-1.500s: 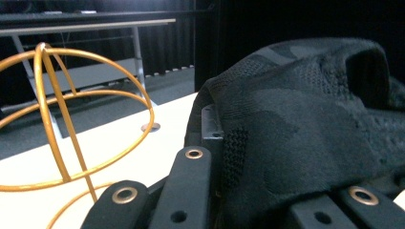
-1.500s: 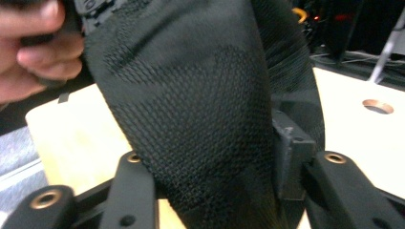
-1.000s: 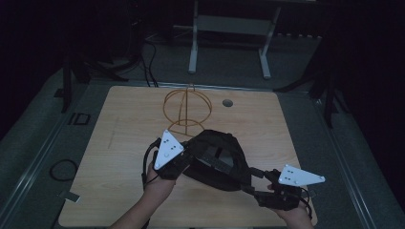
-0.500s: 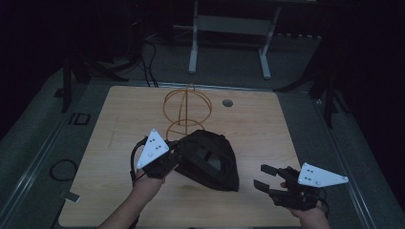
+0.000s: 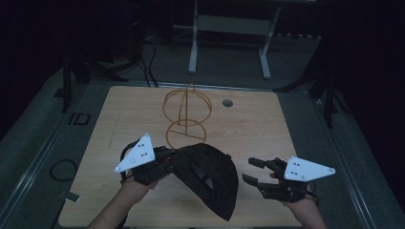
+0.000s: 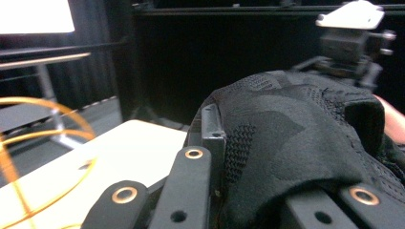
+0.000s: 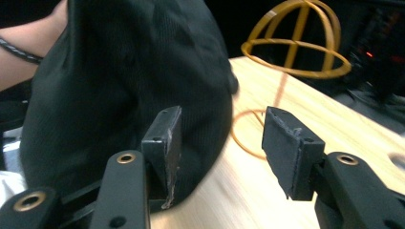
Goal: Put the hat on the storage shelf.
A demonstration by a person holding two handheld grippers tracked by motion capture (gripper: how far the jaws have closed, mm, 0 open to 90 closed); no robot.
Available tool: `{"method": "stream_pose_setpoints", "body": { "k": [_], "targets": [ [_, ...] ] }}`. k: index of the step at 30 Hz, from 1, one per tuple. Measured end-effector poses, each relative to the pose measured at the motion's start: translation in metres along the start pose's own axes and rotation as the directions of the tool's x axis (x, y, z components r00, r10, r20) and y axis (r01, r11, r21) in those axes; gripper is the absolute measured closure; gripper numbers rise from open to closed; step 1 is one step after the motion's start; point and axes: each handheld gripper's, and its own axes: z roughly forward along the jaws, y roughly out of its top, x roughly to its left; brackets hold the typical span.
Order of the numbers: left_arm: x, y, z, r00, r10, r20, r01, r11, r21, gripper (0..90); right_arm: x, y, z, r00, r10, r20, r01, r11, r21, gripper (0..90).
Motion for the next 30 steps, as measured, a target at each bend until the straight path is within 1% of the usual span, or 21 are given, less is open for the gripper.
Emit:
{"method": "stream_pose_setpoints", "body": {
  "k": [1, 2, 3, 4, 5, 6, 7, 8, 9, 10, 11, 12, 13, 14, 16, 21, 22, 25, 26, 29, 30],
  "targets": [
    [-0.002, 0.001, 0.002, 1.0000, 0.000, 0.009, 0.000, 1.0000, 0.002, 88.3, 0.002, 0.003, 0.003, 0.9998, -0.012, -0.014, 0.012, 1.000, -0.005, 47.8],
    [-0.003, 0.002, 0.006, 0.9992, 0.005, 0.039, -0.005, 0.9999, 0.010, 88.3, 0.006, 0.011, 0.010, 0.9976, -0.044, -0.054, 0.043, 0.999, -0.021, 47.7],
    [-0.003, 0.002, 0.006, 0.9992, 0.005, 0.039, -0.005, 0.9999, 0.010, 88.3, 0.006, 0.011, 0.010, 0.9976, -0.044, -0.054, 0.043, 0.999, -0.021, 47.7],
    [-0.005, 0.003, 0.008, 0.9991, 0.006, 0.042, -0.006, 0.9999, 0.014, 88.3, 0.011, 0.017, 0.017, 0.9924, -0.081, -0.093, 0.079, 0.997, -0.027, 47.7],
    [-0.005, 0.003, 0.009, 0.9985, 0.001, 0.055, -0.002, 0.9998, 0.019, 88.3, 0.011, 0.017, 0.017, 0.9924, -0.081, -0.093, 0.079, 0.997, -0.027, 47.7],
    [-0.006, 0.004, 0.012, 0.9976, 0.010, 0.068, -0.011, 0.9997, 0.020, 88.3, 0.016, 0.022, 0.023, 0.9845, -0.127, -0.121, 0.125, 0.992, -0.028, 47.8],
    [-0.006, 0.004, 0.012, 0.9976, 0.010, 0.068, -0.011, 0.9997, 0.020, 88.3, 0.016, 0.022, 0.023, 0.9845, -0.127, -0.121, 0.125, 0.992, -0.028, 47.8],
    [-0.005, 0.006, 0.012, 0.9976, -0.002, 0.070, 0.001, 0.9998, 0.019, 88.3, 0.019, 0.024, 0.028, 0.9787, -0.159, -0.130, 0.158, 0.987, -0.018, 52.7],
    [-0.005, 0.006, 0.012, 0.9976, -0.002, 0.070, 0.001, 0.9998, 0.019, 88.3, 0.019, 0.024, 0.028, 0.9787, -0.159, -0.130, 0.158, 0.987, -0.018, 52.7],
    [-0.004, 0.006, 0.012, 0.9980, -0.004, 0.064, 0.003, 0.9999, 0.017, 88.3, 0.019, 0.025, 0.029, 0.9782, -0.162, -0.130, 0.161, 0.987, -0.019, 58.7],
    [-0.003, 0.006, 0.012, 0.9976, -0.014, 0.067, 0.013, 0.9999, 0.011, 88.3, 0.018, 0.025, 0.030, 0.9776, -0.156, -0.142, 0.154, 0.988, -0.021, 65.7],
    [-0.002, 0.006, 0.012, 0.9980, -0.016, 0.061, 0.016, 0.9998, 0.010, 88.3, 0.017, 0.025, 0.030, 0.9810, -0.141, -0.133, 0.139, 0.990, -0.022, 81.9],
    [-0.002, 0.006, 0.012, 0.9984, -0.012, 0.055, 0.011, 0.9998, 0.015, 88.3, 0.017, 0.025, 0.030, 0.9810, -0.141, -0.133, 0.139, 0.990, -0.022, 81.9],
    [-0.001, 0.005, 0.012, 0.9985, -0.014, 0.052, 0.013, 0.9998, 0.018, 88.2, 0.016, 0.025, 0.030, 0.9823, -0.127, -0.137, 0.126, 0.992, -0.017, 85.3],
    [0.000, 0.005, 0.013, 0.9988, -0.020, 0.044, 0.018, 0.9993, 0.032, 88.2, 0.014, 0.024, 0.031, 0.9869, -0.097, -0.129, 0.096, 0.995, -0.014, 87.4],
    [0.003, 0.002, 0.015, 0.9988, -0.036, 0.034, 0.034, 0.9980, 0.053, 87.8, 0.013, 0.021, 0.029, 0.9870, -0.064, -0.147, 0.060, 0.998, -0.036, 87.8],
    [0.003, 0.002, 0.016, 0.9991, -0.033, 0.027, 0.031, 0.9975, 0.063, 87.6, 0.010, 0.021, 0.027, 0.9866, -0.042, -0.158, 0.035, 0.998, -0.050, 87.9],
    [0.003, 0.002, 0.018, 0.9992, -0.022, 0.032, 0.020, 0.9976, 0.067, 85.8, 0.010, 0.021, 0.025, 0.9882, -0.036, -0.149, 0.029, 0.998, -0.049, 88.0],
    [0.002, 0.002, 0.018, 0.9995, -0.019, 0.025, 0.017, 0.9975, 0.069, 82.1, 0.009, 0.021, 0.022, 0.9894, -0.031, -0.142, 0.024, 0.998, -0.055, 88.0],
    [0.004, 0.001, 0.018, 0.9999, -0.013, 0.011, 0.012, 0.9963, 0.085, 80.4, 0.007, 0.021, 0.018, 0.9906, -0.025, -0.134, 0.016, 0.998, -0.061, 87.9],
    [0.003, 0.001, 0.019, 1.0000, 0.002, 0.001, -0.002, 0.9948, 0.102, 77.4, 0.006, 0.021, 0.015, 0.9915, -0.018, -0.129, 0.010, 0.998, -0.064, 87.9]
  ]
}}
